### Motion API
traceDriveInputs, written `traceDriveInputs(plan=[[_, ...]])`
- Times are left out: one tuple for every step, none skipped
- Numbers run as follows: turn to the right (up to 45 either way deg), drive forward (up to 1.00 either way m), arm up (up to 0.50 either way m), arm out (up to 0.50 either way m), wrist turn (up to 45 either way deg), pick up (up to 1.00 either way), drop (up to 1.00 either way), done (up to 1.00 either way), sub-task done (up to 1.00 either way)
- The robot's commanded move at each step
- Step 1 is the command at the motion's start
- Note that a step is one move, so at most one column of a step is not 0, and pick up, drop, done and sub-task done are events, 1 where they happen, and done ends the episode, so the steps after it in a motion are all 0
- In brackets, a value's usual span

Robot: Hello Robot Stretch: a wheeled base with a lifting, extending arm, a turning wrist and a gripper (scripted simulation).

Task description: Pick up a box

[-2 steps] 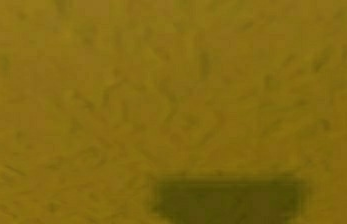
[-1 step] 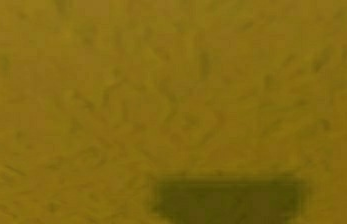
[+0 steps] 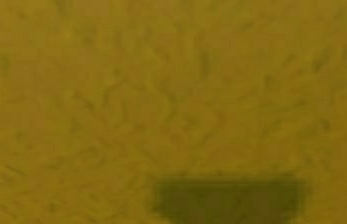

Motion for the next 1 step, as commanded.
traceDriveInputs(plan=[[0.0,0.00,-0.30,0.00,0.0,0.00,0.00,0.00,0.00]])
